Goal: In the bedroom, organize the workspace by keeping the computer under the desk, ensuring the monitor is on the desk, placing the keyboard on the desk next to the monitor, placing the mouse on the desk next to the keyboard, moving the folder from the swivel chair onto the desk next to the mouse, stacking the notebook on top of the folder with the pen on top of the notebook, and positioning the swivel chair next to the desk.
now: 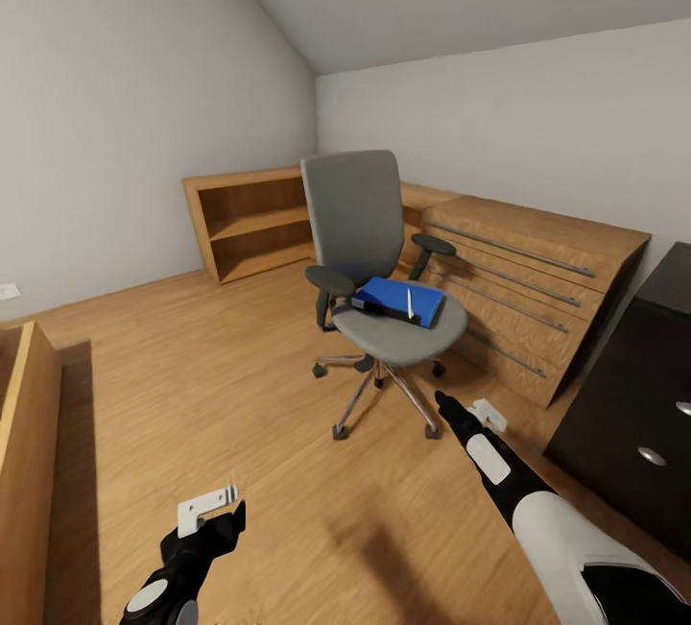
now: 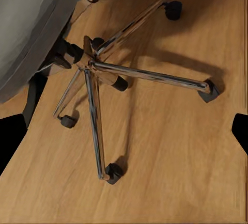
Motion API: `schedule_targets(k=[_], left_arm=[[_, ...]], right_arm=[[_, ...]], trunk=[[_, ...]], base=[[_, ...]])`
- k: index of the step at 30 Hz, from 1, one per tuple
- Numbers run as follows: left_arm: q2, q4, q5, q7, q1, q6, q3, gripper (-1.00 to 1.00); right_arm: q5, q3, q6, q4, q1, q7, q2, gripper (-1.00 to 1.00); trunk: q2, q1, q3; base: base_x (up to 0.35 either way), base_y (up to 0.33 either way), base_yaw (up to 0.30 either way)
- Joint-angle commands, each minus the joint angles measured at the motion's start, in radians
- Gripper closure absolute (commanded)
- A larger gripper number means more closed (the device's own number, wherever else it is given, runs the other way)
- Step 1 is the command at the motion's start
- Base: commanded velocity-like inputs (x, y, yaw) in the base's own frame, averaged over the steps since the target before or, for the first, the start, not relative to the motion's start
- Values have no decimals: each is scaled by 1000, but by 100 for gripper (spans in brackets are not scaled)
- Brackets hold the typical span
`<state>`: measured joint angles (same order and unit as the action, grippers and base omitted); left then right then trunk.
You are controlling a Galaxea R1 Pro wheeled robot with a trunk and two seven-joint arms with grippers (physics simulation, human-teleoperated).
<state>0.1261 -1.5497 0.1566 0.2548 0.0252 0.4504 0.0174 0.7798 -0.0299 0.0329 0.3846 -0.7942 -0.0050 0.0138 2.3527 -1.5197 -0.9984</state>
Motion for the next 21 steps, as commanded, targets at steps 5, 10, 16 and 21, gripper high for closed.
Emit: schedule_targets(k=[5, 10, 16, 21], left_arm=[[-5, 18, -3, 5, -1, 2, 2, -100], [-6, 27, -31, 5, -1, 4, 2, -100], [-3, 76, -36, 6, 0, 4, 0, -100], [-4, 217, -35, 5, 0, 2, 3, -100]], right_arm=[[-105, 2, 140, -97, 0, 0, -1, -100], [-317, 2, 405, -246, 4, -6, -31, -100], [-365, 0, 528, -303, 8, -20, -74, -100], [-379, -1, 601, -363, 43, -44, -85, -100]], trunk=[[-35, 19, 15], [-70, 39, 31], [-112, 62, 49], [-112, 62, 49]], base=[[-8, 0, 0], [-1, 0, 0], [0, 0, 0], [0, 0, 0]])
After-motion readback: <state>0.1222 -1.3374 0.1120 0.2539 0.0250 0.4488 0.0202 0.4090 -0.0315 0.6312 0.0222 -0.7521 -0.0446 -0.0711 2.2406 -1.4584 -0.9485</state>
